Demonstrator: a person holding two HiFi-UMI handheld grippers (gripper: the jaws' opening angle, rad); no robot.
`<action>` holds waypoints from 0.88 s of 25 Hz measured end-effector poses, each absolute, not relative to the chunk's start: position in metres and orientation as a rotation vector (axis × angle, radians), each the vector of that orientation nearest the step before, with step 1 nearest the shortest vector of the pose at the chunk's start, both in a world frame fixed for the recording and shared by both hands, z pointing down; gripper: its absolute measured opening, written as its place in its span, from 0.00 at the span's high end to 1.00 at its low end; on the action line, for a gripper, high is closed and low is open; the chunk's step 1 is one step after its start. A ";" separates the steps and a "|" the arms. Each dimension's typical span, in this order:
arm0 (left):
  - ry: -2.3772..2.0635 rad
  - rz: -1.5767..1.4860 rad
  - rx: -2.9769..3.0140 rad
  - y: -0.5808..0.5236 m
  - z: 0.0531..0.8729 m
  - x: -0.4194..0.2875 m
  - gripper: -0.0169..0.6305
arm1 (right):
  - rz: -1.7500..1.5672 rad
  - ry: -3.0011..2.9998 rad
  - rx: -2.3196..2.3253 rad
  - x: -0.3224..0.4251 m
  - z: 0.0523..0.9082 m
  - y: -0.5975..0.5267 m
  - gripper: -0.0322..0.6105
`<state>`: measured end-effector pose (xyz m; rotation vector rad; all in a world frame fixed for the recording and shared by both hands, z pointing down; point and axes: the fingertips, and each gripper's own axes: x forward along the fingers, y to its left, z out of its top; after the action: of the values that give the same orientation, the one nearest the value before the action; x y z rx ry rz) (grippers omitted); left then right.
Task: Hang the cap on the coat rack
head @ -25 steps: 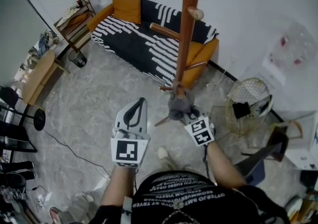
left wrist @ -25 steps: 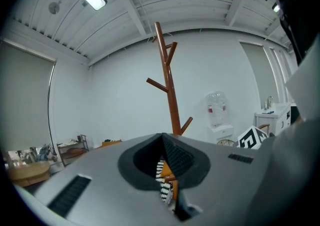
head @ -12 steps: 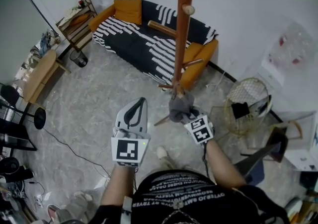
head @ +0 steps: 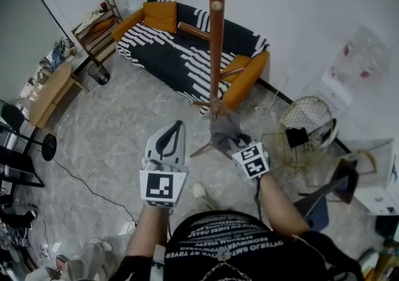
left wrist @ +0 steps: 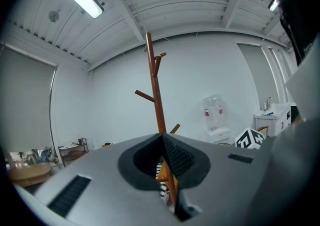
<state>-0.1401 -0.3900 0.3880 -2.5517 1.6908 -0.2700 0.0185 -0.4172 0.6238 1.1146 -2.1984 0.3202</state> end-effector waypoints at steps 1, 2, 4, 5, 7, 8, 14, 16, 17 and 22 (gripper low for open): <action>1.690 -0.270 -2.548 -0.387 0.387 -0.138 0.97 | 0.319 -2.200 1.112 0.021 0.623 -0.414 0.81; 1.692 -0.263 -2.548 -0.383 0.386 -0.136 0.97 | 0.320 -2.199 1.105 0.022 0.622 -0.410 0.80; 1.690 -0.259 -2.543 -0.375 0.384 -0.132 0.97 | 0.323 -2.198 1.089 0.025 0.621 -0.402 0.78; 1.684 -0.268 -2.537 -0.370 0.383 -0.131 0.97 | 0.321 -2.200 1.085 0.026 0.620 -0.398 0.77; 1.678 -0.280 -2.524 -0.363 0.382 -0.128 0.97 | 0.310 -2.208 1.084 0.029 0.616 -0.392 0.77; 1.683 -0.273 -2.522 -0.359 0.380 -0.126 0.97 | 0.302 -2.213 1.087 0.031 0.613 -0.389 0.77; 1.706 -0.260 -2.503 -0.333 0.373 -0.120 0.97 | 0.252 -2.270 1.077 0.034 0.587 -0.370 0.77; 1.712 -0.263 -2.502 -0.325 0.375 -0.120 0.97 | 0.228 -2.299 1.075 0.033 0.577 -0.362 0.77; 1.722 -0.246 -2.506 -0.321 0.374 -0.118 0.97 | 0.212 -2.318 1.080 0.033 0.570 -0.358 0.77; 1.770 -0.157 -2.493 -0.297 0.360 -0.111 0.97 | 0.118 -2.463 1.144 0.037 0.511 -0.341 0.85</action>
<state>-0.1108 -0.2974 0.3602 -2.4935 1.7699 -0.1569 0.0372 -0.3406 0.5107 1.1440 -2.4632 0.1179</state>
